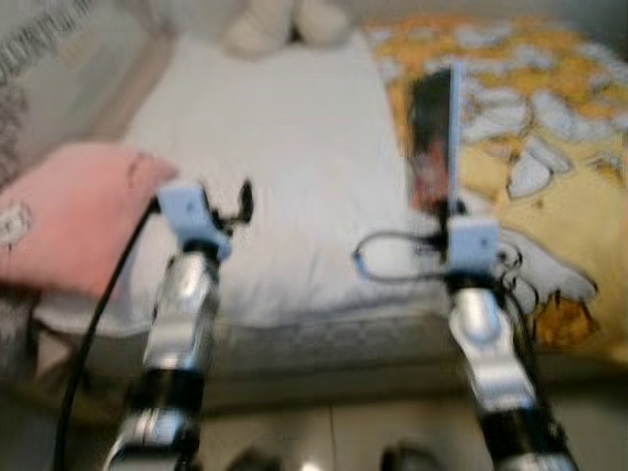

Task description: Clean up the room

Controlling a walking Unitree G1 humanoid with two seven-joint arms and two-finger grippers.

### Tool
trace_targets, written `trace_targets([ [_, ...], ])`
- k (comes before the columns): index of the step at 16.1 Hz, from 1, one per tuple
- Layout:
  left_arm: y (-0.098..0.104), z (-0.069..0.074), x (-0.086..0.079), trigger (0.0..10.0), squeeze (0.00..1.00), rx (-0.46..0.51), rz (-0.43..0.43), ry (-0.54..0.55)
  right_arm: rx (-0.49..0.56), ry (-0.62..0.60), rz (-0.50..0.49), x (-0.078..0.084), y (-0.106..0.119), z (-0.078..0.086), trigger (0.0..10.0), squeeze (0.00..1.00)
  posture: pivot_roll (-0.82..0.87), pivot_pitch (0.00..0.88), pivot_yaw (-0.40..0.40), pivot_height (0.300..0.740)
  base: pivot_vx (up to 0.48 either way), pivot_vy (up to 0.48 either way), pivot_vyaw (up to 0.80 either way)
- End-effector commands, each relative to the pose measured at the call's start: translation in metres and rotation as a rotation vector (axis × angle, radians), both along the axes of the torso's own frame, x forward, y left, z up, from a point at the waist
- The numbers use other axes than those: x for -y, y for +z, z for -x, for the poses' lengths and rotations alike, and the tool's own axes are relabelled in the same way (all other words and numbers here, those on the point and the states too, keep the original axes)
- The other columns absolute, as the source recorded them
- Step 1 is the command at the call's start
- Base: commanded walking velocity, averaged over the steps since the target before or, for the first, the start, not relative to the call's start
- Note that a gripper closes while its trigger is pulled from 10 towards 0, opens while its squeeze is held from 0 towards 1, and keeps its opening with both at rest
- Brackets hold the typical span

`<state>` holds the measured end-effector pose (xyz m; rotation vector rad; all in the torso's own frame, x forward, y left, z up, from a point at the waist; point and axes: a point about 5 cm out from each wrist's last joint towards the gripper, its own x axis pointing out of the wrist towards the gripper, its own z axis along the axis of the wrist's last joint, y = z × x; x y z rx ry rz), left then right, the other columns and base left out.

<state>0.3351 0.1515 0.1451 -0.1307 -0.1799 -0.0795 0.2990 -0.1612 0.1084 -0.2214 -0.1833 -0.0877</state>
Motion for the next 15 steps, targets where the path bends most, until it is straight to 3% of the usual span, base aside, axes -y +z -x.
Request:
trace_targets([
  [1,-0.003,0.000,-0.008,10.0,0.00,-0.009,-0.007,0.027,0.087,0.065,-0.002,-0.017,0.021,-0.005,0.0,0.00,-0.14,0.000,0.056,0.740,0.000,0.480,0.00],
  [6,-0.008,0.002,-0.004,10.0,0.00,-0.029,0.013,0.066,0.077,0.090,-0.005,-0.018,0.026,-0.015,0.0,0.00,-0.13,0.000,0.053,0.740,0.000,0.480,0.00],
  [8,-0.017,0.006,-0.002,10.0,0.00,-0.072,-0.041,0.122,0.040,0.124,-0.026,-0.021,0.023,-0.020,0.0,0.00,-0.12,0.000,0.046,0.740,0.000,0.000,0.00],
  [10,-0.019,0.011,-0.001,10.0,0.00,-0.077,-0.025,0.122,0.021,0.142,-0.036,-0.022,0.021,-0.021,0.0,0.00,-0.11,0.000,0.039,0.740,0.120,0.000,0.00],
  [15,-0.018,0.014,-0.007,10.0,0.00,-0.075,0.010,0.192,-0.006,0.164,-0.048,-0.028,0.016,-0.025,0.0,0.00,-0.09,0.000,0.025,0.740,0.436,0.000,0.00],
])
